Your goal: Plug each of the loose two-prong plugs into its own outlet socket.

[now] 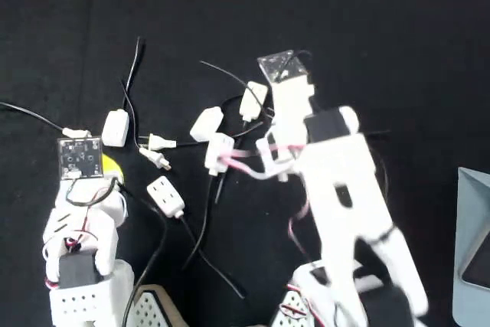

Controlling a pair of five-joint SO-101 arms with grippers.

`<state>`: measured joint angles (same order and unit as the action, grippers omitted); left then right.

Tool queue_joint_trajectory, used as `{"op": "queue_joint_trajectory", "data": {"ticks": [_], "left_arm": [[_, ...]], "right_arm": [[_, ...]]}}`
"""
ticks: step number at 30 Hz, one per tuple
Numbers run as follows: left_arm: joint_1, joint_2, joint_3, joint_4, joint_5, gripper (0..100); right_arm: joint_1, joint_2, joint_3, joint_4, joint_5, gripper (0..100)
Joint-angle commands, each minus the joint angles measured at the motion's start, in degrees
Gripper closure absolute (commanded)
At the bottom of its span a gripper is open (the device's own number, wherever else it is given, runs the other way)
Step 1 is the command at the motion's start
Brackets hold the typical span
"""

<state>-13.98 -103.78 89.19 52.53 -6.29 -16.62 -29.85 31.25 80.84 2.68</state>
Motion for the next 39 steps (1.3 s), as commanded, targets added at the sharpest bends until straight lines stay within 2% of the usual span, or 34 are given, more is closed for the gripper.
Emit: {"op": "queue_joint_trajectory", "data": {"ticks": [1,5,8,12,15,19,24,31,35,39], "left_arm": [[0.0,-0.3,-3.4,-10.1,0.4,97],[2.6,-0.4,-1.1,-16.5,4.0,97],[5.7,-0.4,-0.9,-19.3,7.5,91],[8.9,-0.4,-2.4,-19.5,12.7,86],[11.6,-0.4,-3.0,-19.3,13.3,86],[16.6,-0.4,-3.6,-19.1,12.8,86],[23.9,-0.4,-9.5,-10.9,12.7,86],[34.8,-0.4,-19.6,1.4,12.5,86],[41.6,-0.4,-22.5,6.0,5.3,86],[43.6,-0.4,-22.7,7.0,0.1,86]], "right_arm": [[-4.3,-9.5,1.7,-1.1,0.4,98.7],[-9.3,-16.8,3.6,-1.1,0.4,98.7],[-13.6,-21.0,4.9,-1.1,0.3,98.7],[-19.1,-26.0,5.5,-1.1,-1.5,98.7],[-22.6,-29.1,5.6,-2.4,-5.0,98.7],[-27.5,-31.0,10.2,-7.2,-5.7,98.7],[-29.2,-31.3,16.5,-14.1,-5.6,98.7],[-29.2,-31.0,17.7,-14.9,-5.2,98.7],[-29.2,-30.9,17.8,-14.6,-5.2,98.7],[-29.1,-30.9,18.9,-14.8,-5.2,98.7]]}}
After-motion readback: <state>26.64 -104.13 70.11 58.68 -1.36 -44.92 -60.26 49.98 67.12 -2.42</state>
